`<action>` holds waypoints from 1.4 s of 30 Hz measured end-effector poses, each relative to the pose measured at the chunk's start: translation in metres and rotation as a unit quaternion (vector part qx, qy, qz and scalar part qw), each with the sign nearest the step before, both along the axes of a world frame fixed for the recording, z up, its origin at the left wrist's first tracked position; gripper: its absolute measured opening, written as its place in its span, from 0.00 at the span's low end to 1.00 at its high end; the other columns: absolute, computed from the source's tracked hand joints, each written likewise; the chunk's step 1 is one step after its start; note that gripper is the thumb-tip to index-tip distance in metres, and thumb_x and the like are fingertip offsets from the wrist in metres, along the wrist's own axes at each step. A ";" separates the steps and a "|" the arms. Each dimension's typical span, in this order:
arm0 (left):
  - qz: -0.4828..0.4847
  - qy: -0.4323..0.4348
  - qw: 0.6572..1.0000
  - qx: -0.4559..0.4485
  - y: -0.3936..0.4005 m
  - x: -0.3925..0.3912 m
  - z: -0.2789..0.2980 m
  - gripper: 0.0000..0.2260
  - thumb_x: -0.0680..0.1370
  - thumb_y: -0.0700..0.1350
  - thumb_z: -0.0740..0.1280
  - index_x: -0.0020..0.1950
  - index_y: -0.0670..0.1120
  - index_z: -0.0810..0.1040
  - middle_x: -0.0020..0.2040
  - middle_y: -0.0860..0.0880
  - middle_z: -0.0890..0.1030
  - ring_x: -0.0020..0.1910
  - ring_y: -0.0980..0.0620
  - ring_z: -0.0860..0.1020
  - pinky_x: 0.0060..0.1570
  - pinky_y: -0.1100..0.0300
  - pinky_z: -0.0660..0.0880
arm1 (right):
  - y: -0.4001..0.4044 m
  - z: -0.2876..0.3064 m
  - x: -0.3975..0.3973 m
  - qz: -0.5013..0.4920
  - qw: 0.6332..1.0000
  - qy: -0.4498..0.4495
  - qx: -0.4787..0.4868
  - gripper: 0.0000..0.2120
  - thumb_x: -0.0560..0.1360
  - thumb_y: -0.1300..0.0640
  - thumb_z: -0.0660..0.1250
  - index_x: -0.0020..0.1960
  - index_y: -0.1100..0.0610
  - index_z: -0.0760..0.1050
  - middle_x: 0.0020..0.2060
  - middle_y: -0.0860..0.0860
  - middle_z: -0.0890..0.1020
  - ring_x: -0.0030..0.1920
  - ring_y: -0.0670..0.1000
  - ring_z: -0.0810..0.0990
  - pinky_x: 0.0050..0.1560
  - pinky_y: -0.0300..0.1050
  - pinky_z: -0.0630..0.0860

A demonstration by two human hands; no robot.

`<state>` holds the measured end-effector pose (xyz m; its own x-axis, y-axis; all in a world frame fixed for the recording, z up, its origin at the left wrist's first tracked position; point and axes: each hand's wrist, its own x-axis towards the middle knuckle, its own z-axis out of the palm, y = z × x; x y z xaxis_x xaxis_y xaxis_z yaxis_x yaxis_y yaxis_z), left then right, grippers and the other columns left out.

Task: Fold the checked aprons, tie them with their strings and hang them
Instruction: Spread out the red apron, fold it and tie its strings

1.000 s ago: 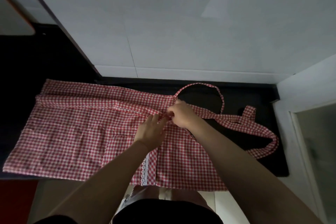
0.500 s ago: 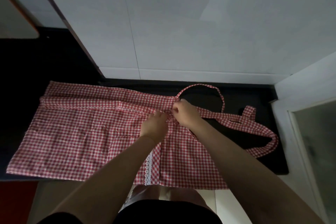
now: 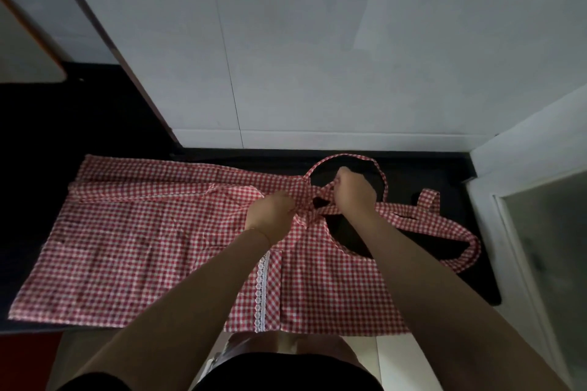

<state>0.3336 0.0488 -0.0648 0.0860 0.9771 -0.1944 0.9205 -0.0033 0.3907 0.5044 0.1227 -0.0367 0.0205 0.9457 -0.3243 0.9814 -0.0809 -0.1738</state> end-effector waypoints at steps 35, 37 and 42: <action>0.025 0.133 0.961 -0.242 -0.017 0.053 -0.018 0.47 0.70 0.65 0.71 0.78 0.65 0.41 0.80 0.42 0.39 0.77 0.31 0.42 0.69 0.30 0.55 | -0.002 -0.031 0.109 -0.050 0.996 -0.073 -0.029 0.24 0.79 0.63 0.62 0.73 0.60 0.61 0.54 0.58 0.80 0.54 0.59 0.81 0.49 0.52 0.75; 0.031 0.138 0.958 -0.249 -0.017 0.060 -0.017 0.49 0.70 0.65 0.72 0.78 0.65 0.40 0.79 0.41 0.37 0.76 0.30 0.41 0.69 0.30 0.56 | -0.002 -0.025 0.114 -0.047 0.995 -0.084 -0.031 0.25 0.79 0.62 0.64 0.73 0.59 0.59 0.56 0.58 0.79 0.54 0.58 0.81 0.49 0.52 0.76; 0.046 0.151 0.953 -0.258 -0.008 0.080 -0.016 0.51 0.68 0.65 0.73 0.77 0.65 0.39 0.79 0.39 0.38 0.76 0.29 0.43 0.69 0.31 0.60 | -0.019 -0.038 0.114 0.131 0.991 0.014 0.032 0.19 0.75 0.60 0.65 0.65 0.56 0.68 0.58 0.56 0.73 0.56 0.56 0.76 0.52 0.51 0.77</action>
<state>0.4133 0.0405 -0.0808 -0.1315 0.7459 -0.6529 0.9783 0.2039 0.0359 0.6187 0.1042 -0.0745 -0.2374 0.9358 -0.2606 0.9618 0.1889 -0.1980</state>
